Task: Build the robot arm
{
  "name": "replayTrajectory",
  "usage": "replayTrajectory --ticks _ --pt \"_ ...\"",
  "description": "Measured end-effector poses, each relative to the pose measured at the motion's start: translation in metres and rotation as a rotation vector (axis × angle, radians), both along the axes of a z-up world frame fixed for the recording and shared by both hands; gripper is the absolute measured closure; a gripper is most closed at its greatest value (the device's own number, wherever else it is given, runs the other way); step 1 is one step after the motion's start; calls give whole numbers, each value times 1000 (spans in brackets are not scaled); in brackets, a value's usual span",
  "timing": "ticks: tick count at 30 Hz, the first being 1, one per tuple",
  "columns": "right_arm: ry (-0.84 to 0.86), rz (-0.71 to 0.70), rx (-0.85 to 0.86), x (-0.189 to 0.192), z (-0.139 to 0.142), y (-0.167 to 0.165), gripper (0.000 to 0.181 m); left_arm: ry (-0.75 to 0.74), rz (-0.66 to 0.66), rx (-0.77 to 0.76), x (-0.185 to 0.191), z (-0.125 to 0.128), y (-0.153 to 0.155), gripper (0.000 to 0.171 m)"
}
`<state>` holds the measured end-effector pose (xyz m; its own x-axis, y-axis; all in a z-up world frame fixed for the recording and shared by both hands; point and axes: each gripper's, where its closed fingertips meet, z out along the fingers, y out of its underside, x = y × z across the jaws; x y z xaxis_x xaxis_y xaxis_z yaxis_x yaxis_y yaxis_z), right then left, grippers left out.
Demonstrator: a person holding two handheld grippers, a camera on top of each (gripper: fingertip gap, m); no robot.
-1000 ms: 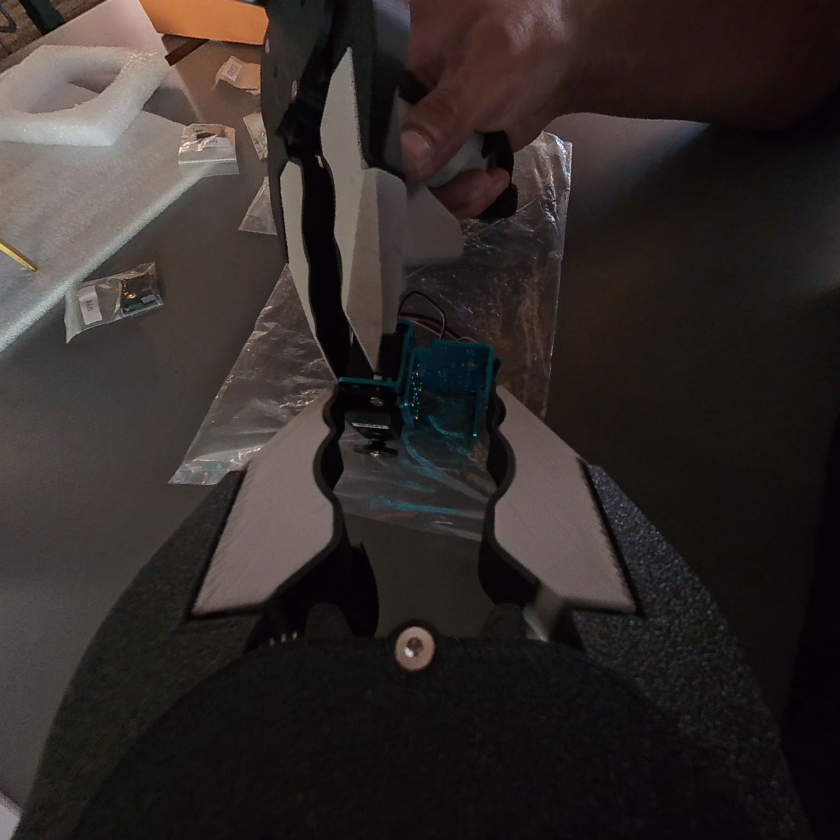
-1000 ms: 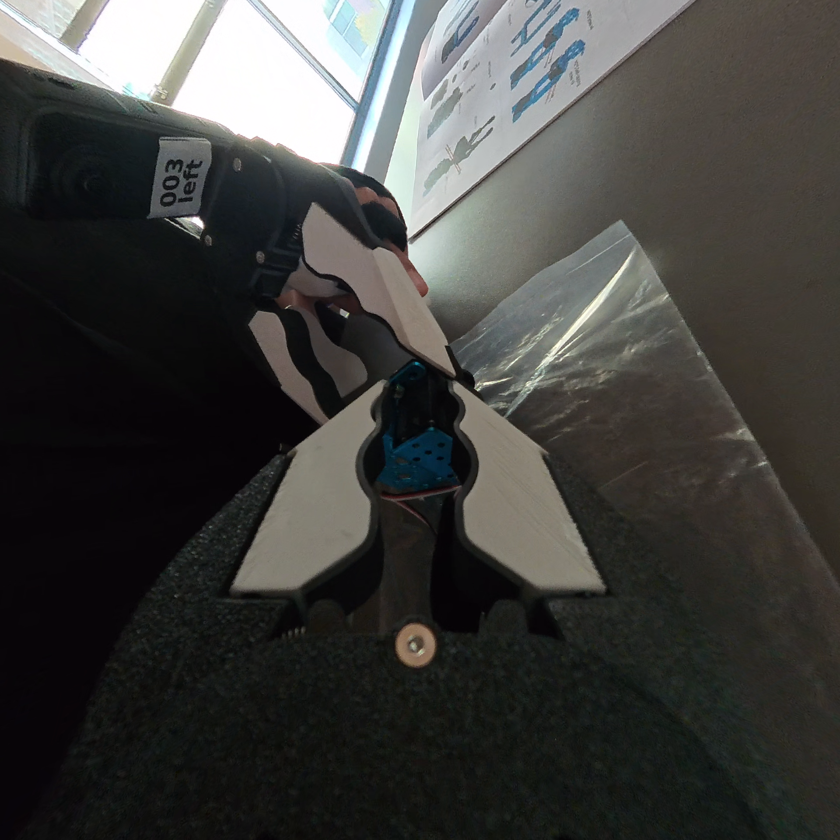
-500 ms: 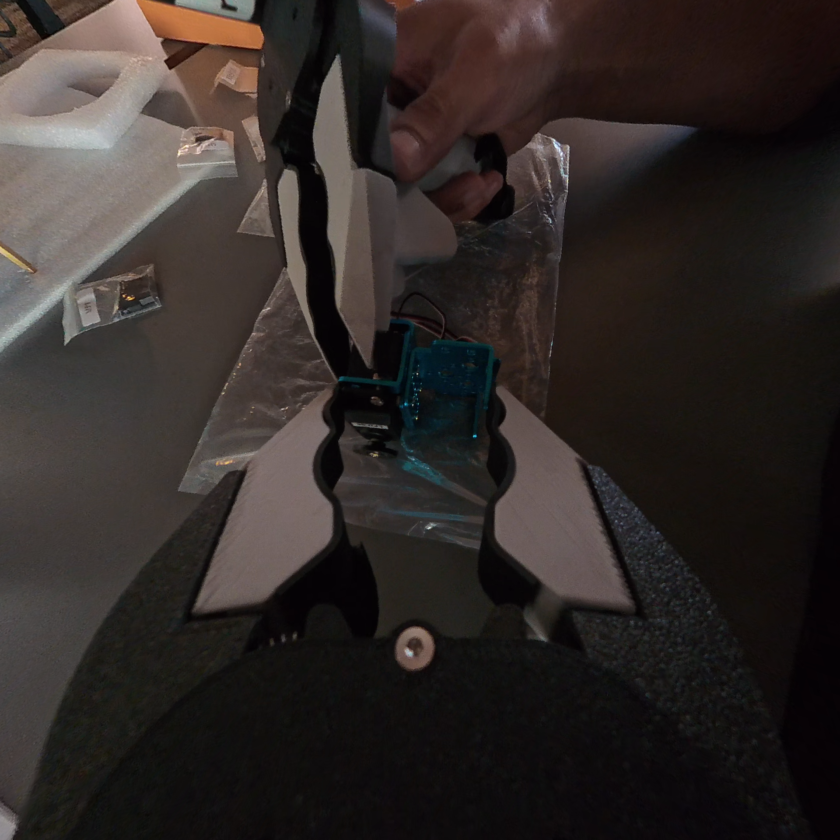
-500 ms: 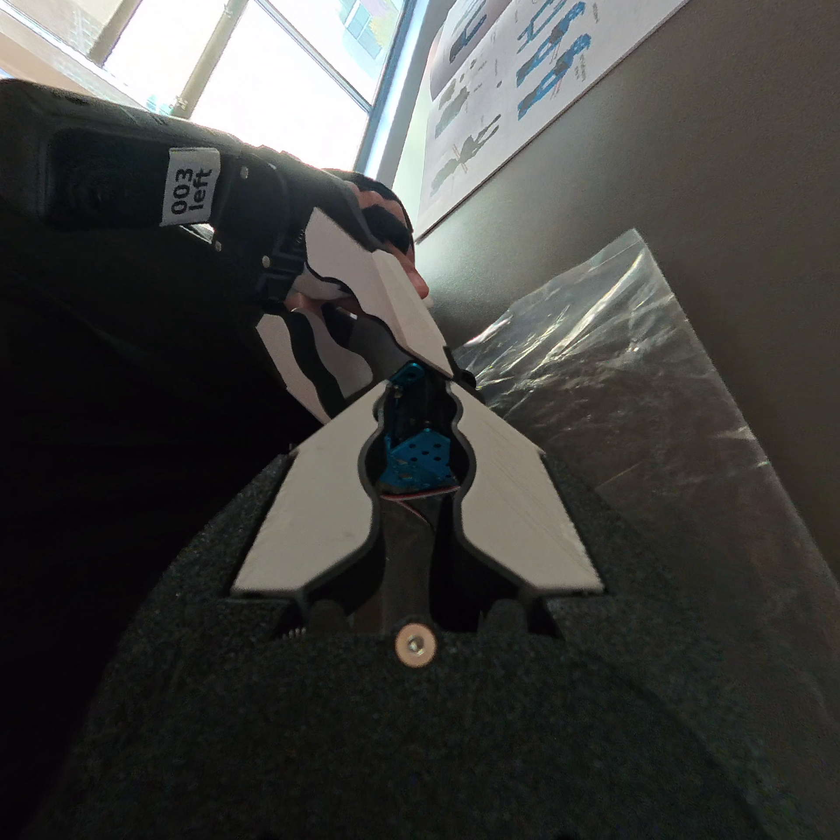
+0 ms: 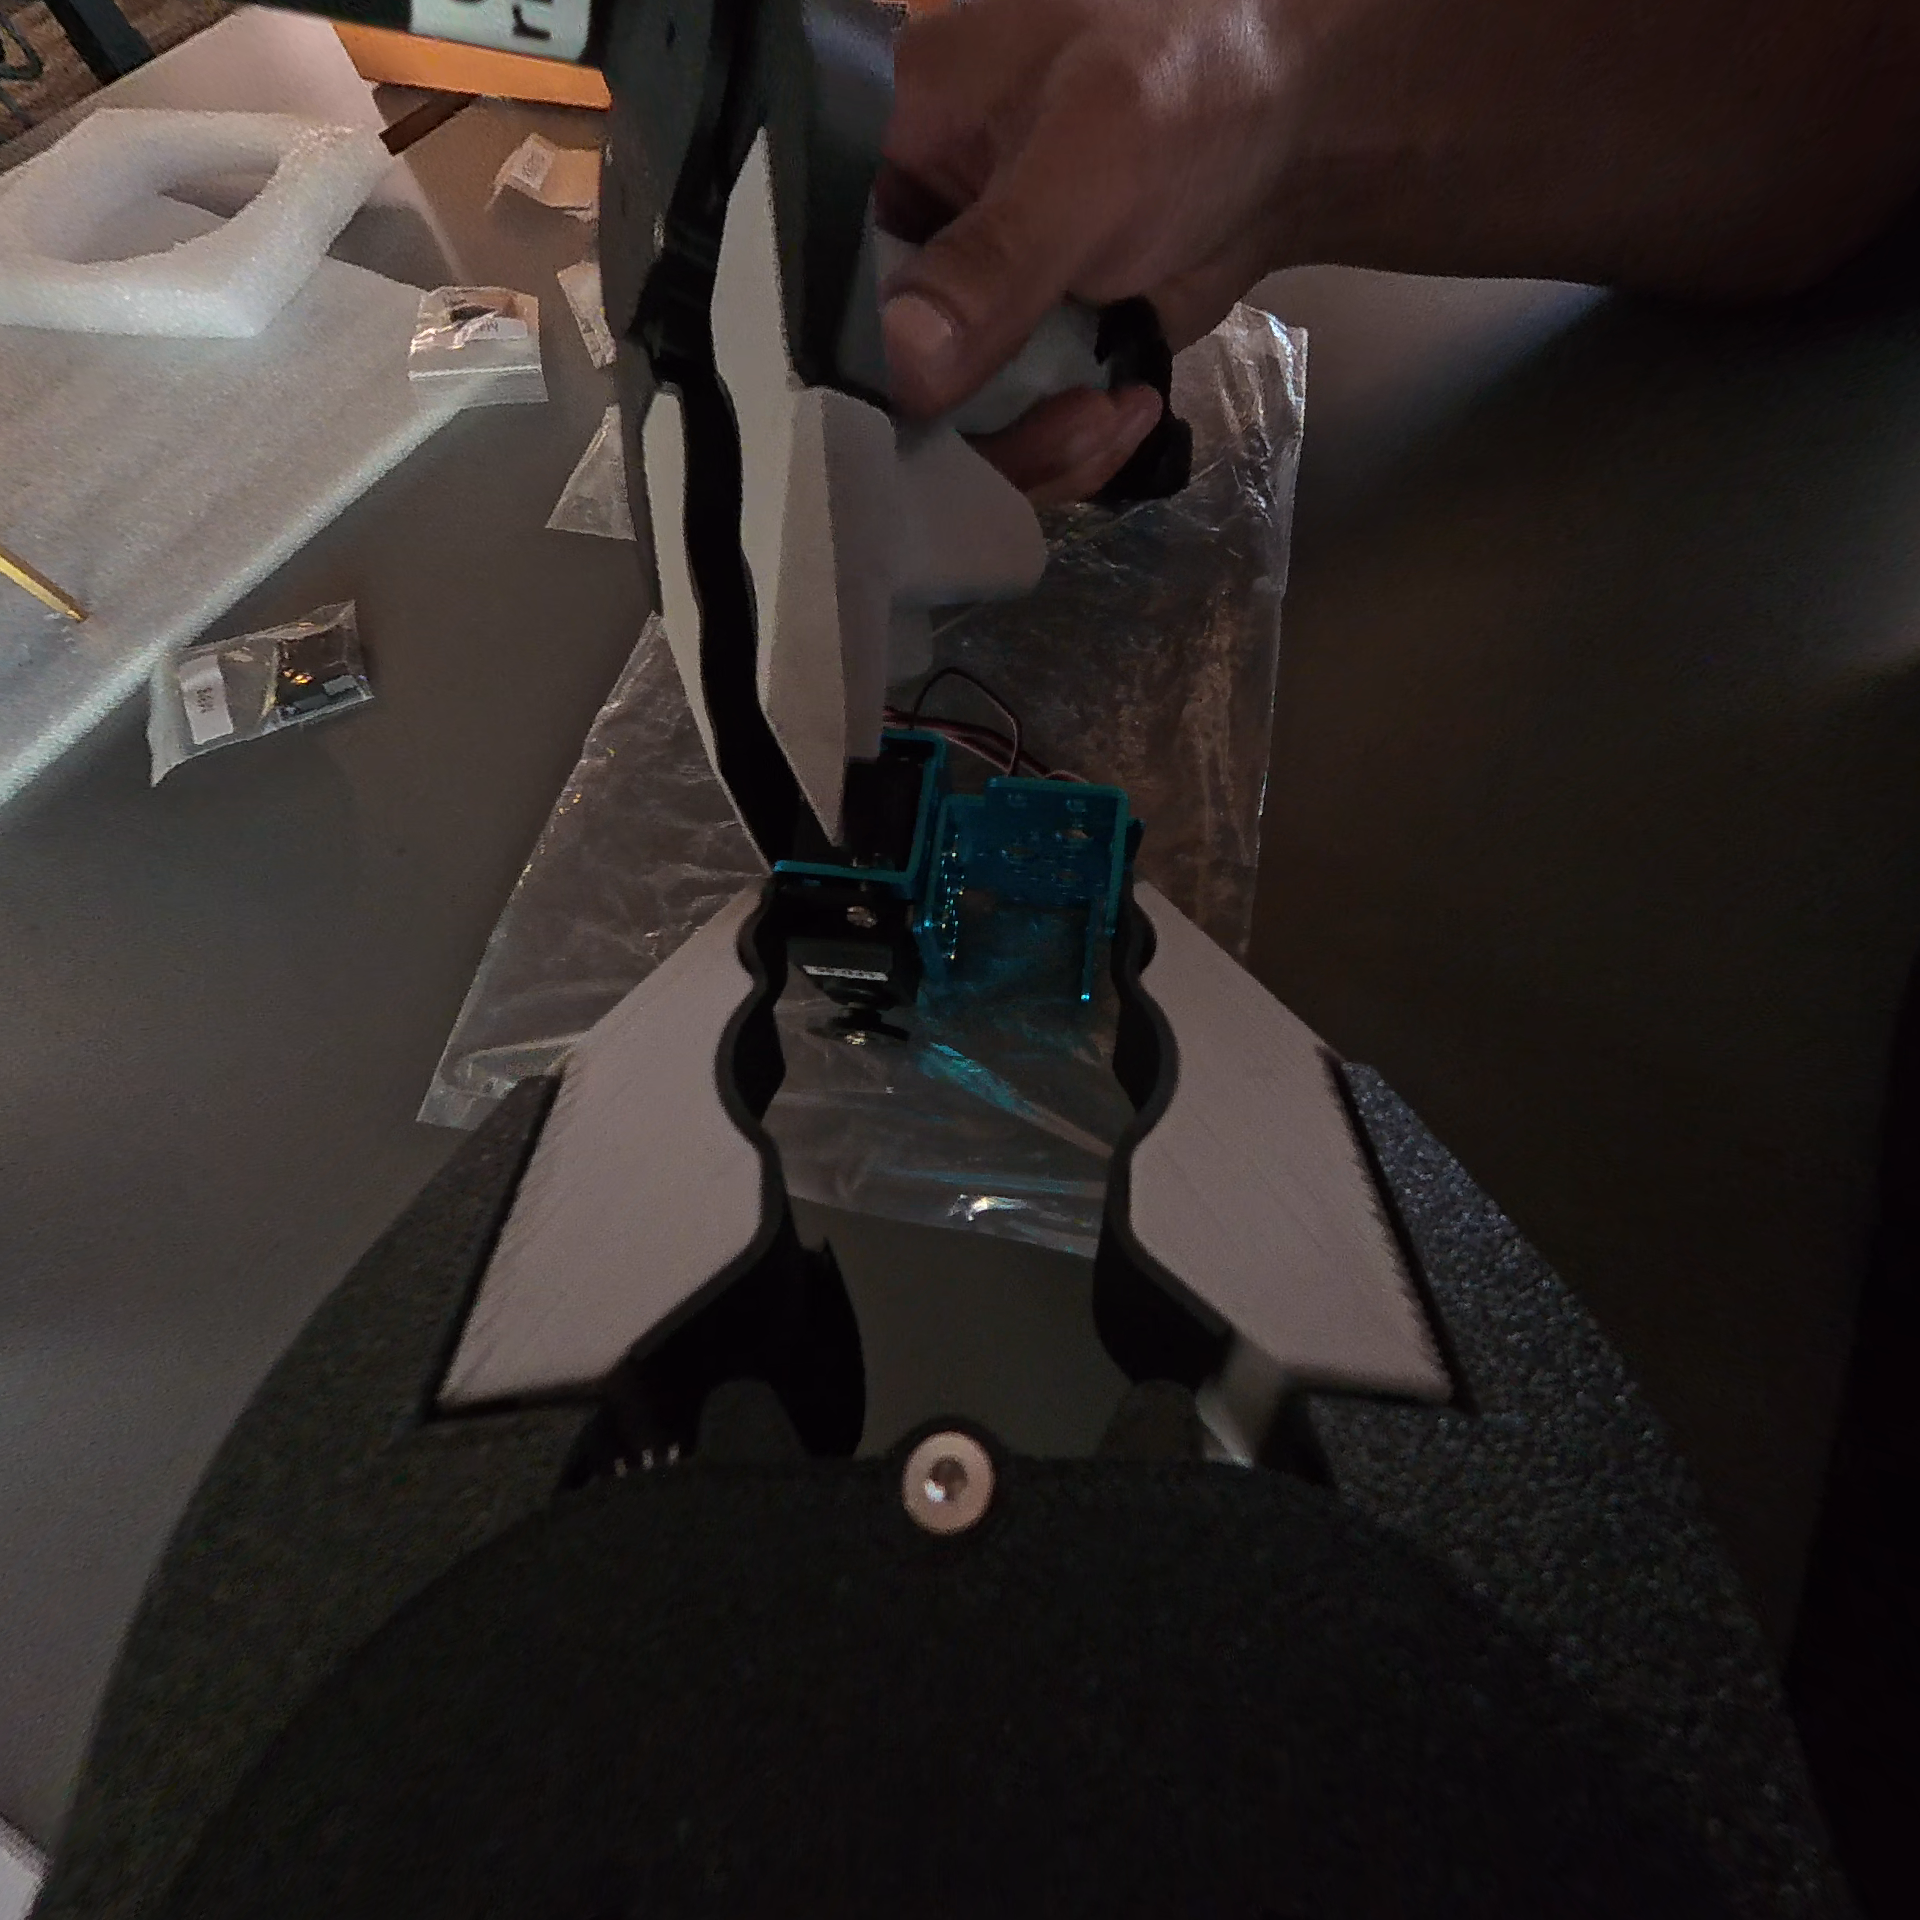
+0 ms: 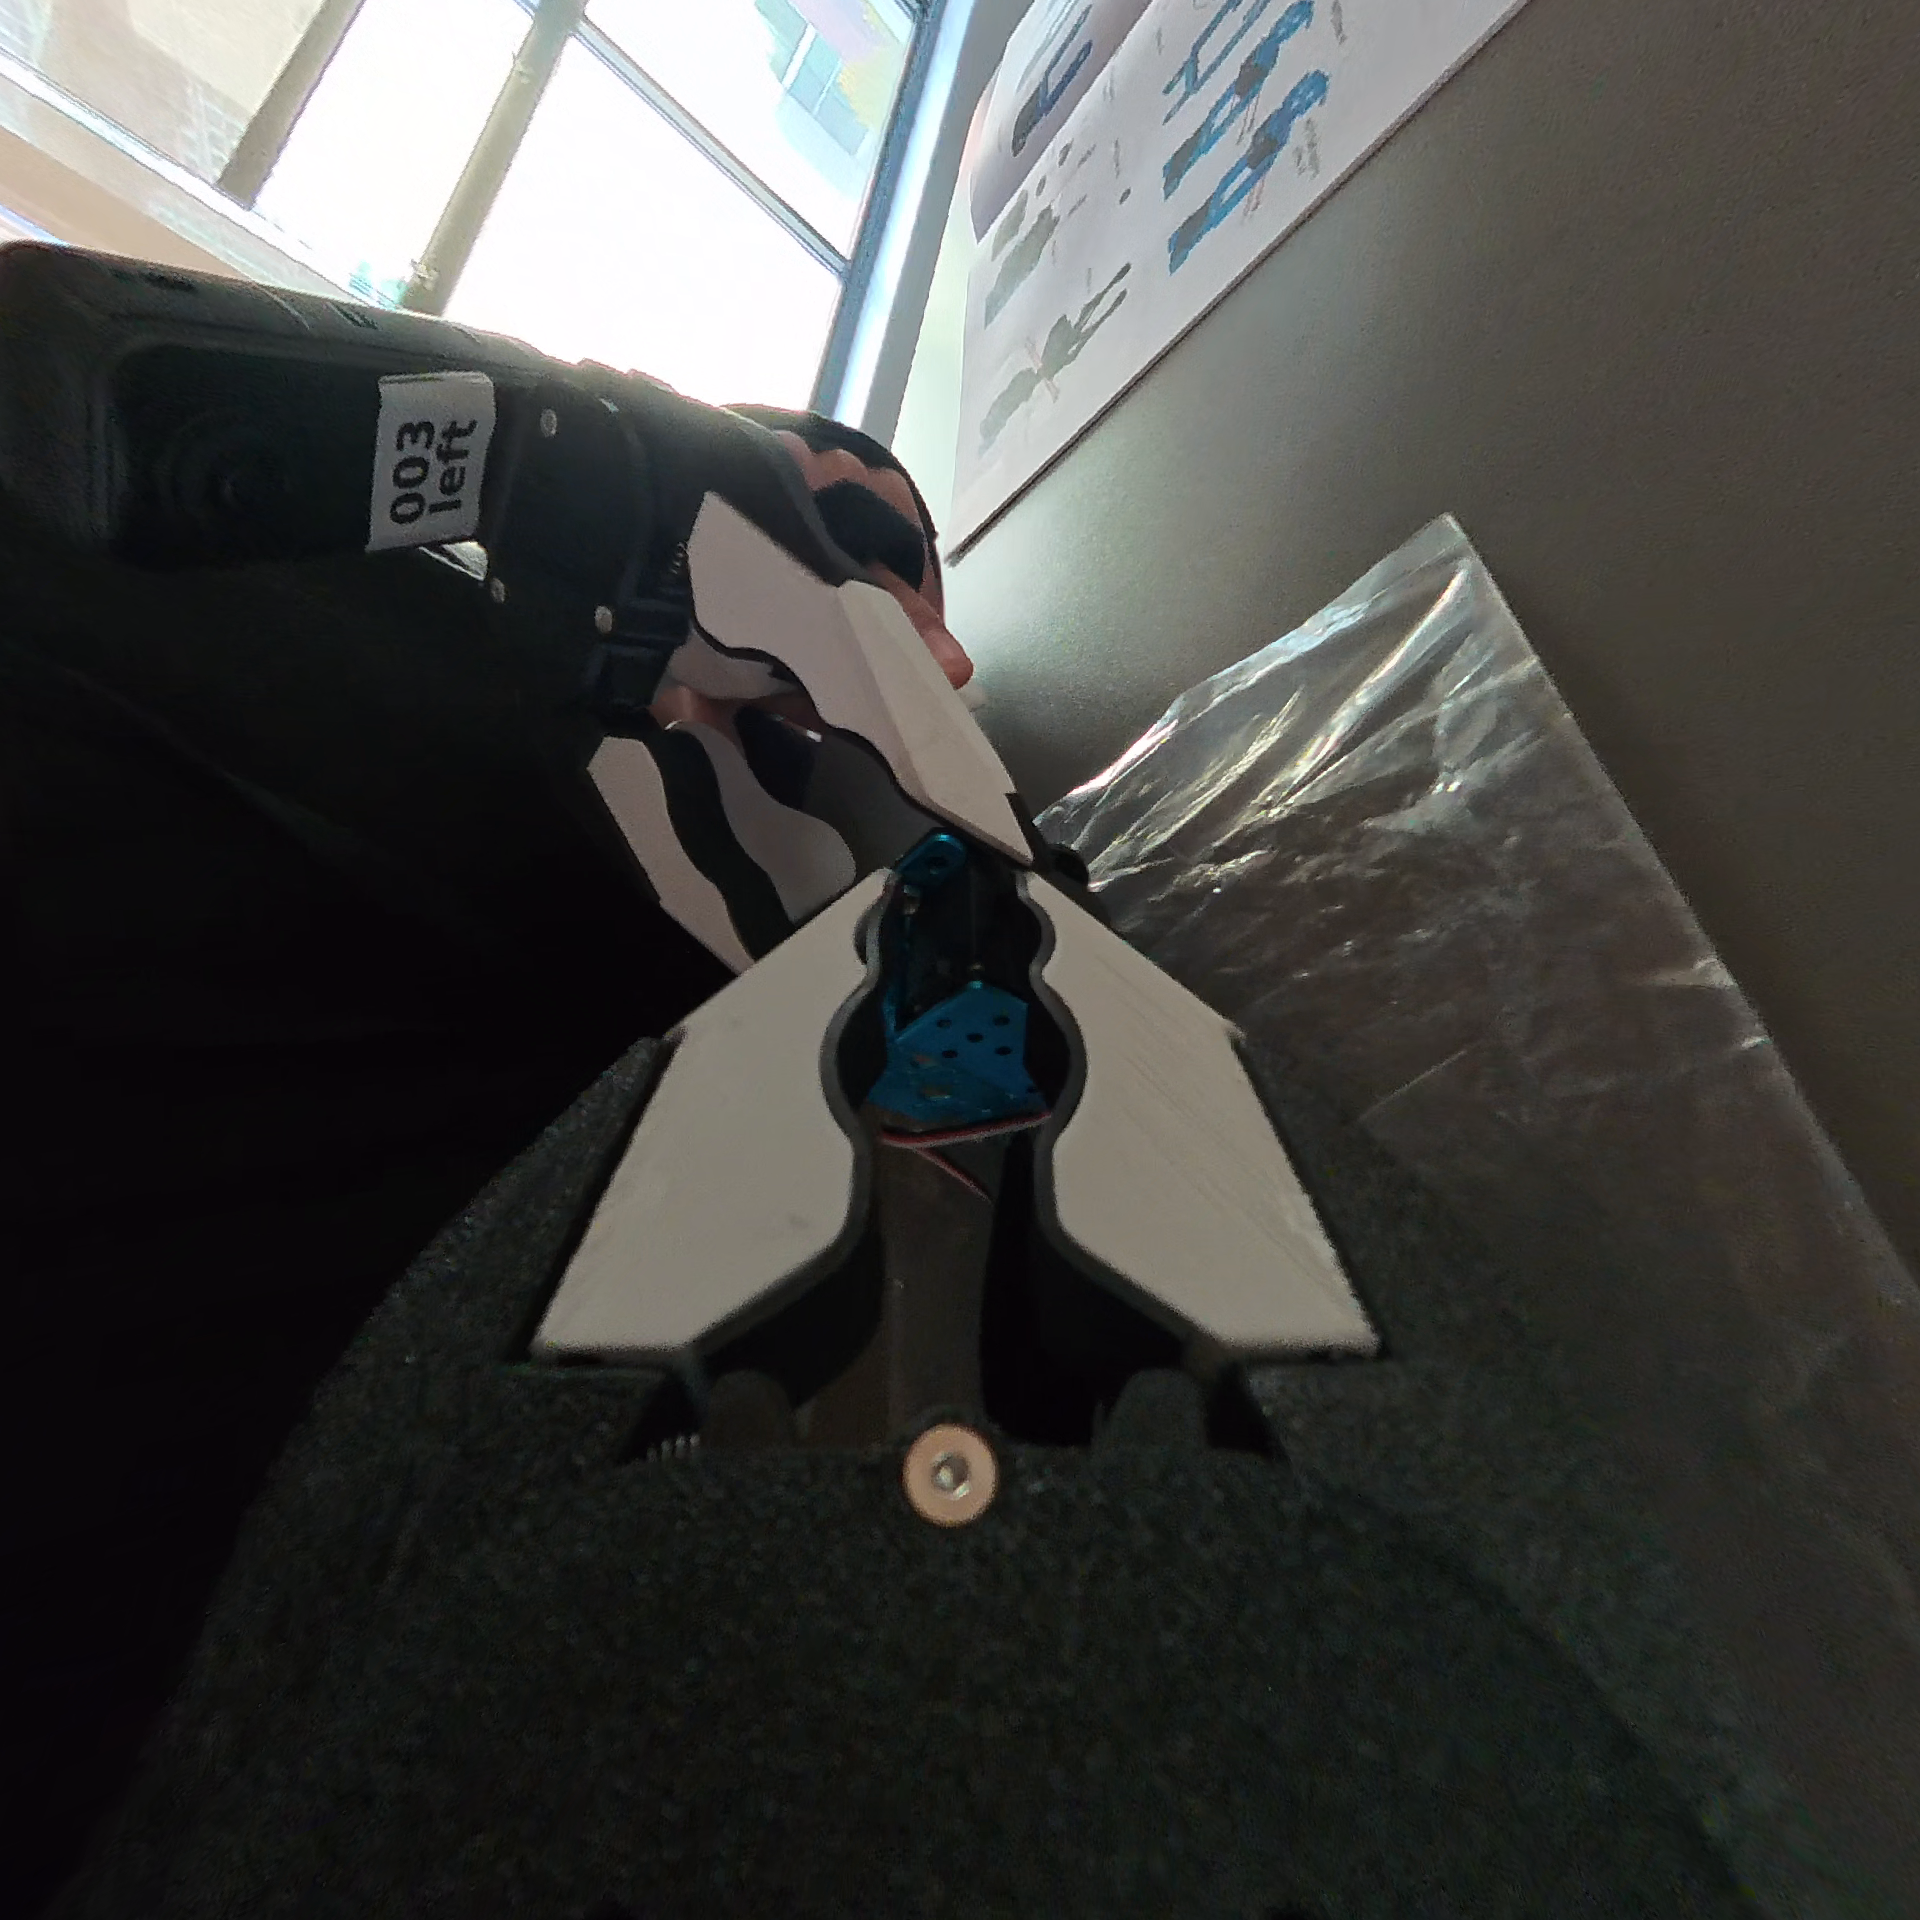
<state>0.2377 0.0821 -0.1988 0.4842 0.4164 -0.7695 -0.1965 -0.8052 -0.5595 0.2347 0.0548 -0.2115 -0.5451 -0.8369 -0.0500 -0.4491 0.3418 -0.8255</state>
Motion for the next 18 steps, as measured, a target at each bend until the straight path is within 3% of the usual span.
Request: replayTrajectory --ticks 5,8,13,18 --pt "29 11 -2 -2 3 -2 152 1 2 -4 0 0 0 108" --pt "-47 6 27 -1 -1 0 162 3 6 5 0 0 0 108" --pt "-22 -11 3 2 -3 2 172 -3 8 4 1 0 0 108" --pt "-80 26 47 -1 2 -1 155 -3 5 -4 0 -1 1 108"
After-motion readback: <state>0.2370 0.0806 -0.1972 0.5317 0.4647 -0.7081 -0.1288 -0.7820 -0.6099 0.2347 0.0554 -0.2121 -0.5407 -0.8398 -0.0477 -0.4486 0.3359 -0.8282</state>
